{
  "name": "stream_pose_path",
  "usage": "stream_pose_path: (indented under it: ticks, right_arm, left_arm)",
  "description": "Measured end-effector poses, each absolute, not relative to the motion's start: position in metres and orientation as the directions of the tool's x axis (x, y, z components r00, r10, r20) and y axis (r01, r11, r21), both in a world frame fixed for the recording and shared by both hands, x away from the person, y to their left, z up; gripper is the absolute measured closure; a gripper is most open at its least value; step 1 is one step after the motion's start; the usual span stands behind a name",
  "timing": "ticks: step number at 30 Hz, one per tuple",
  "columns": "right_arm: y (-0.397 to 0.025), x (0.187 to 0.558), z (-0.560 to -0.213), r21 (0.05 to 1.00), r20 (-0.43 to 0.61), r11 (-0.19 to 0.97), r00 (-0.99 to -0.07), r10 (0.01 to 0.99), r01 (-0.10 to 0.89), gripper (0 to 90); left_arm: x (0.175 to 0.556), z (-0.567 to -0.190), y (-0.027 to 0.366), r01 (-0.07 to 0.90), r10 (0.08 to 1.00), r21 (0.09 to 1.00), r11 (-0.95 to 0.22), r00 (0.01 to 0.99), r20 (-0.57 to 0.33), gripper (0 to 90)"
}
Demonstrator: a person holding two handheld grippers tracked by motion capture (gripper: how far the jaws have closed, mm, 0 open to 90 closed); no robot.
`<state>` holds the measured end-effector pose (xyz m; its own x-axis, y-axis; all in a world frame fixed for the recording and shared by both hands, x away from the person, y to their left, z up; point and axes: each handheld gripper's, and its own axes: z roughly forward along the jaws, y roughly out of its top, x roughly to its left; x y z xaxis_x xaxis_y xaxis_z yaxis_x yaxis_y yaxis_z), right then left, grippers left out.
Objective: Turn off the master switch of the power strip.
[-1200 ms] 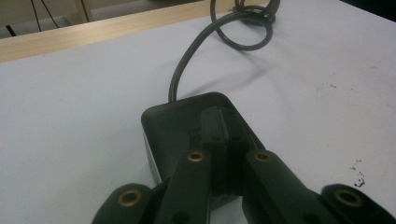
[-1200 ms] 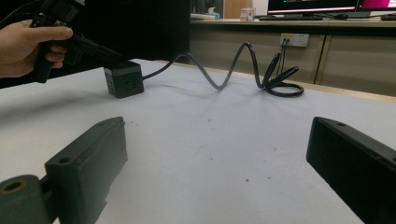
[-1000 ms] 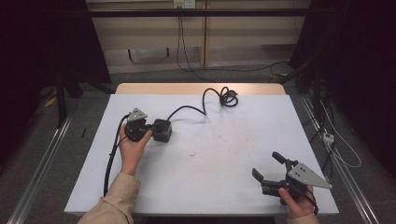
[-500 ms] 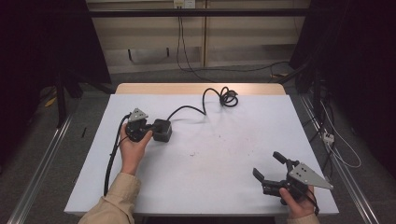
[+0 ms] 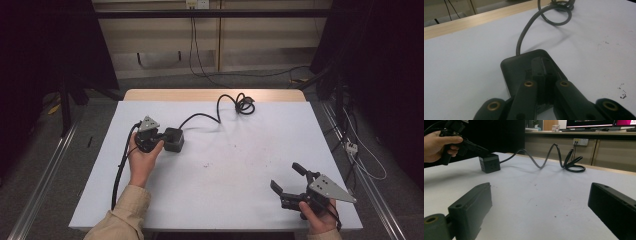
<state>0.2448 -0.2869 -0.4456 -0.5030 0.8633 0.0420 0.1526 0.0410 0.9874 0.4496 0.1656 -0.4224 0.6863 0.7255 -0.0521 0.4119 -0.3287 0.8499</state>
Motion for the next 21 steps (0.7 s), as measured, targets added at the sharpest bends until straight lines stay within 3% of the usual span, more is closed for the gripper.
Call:
stream_pose_path:
  ticks: [21]
  right_arm:
    - [-0.2872, 0.2442, -0.4450, 0.988, 0.043, 0.038, -0.502, 0.864, 0.150, 4.7]
  left_arm:
    - [0.4466, -0.4215, 0.1622, 0.398, 0.727, 0.847, -0.351, 0.687, -0.021, 90.0]
